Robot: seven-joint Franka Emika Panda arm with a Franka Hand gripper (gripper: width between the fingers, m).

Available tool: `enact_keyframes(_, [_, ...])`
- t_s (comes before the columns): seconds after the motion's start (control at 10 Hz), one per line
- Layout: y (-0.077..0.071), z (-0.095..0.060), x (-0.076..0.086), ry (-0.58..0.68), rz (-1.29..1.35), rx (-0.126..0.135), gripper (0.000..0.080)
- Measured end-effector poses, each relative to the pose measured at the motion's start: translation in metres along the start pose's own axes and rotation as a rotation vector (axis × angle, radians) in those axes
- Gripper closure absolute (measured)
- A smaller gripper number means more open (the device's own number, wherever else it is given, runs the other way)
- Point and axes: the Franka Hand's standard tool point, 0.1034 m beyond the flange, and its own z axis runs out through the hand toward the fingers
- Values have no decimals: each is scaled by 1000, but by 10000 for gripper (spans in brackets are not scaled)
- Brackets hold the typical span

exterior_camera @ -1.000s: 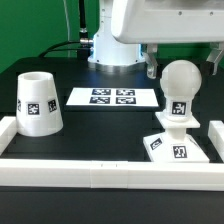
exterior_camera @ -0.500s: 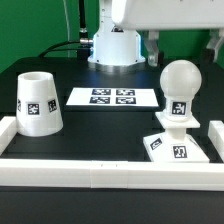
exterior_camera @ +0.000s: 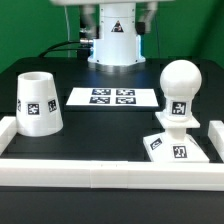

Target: Assemble lamp

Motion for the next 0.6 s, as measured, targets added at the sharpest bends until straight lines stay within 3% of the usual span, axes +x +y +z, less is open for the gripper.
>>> enact_keyframes(0.3, [-2,2,1,-2,-7,2,100])
enact_keyframes(0.4, [0,3,-6,-3,-21,2,100])
enact_keyframes(0.6, [14,14,-50,-23,-39,3,100])
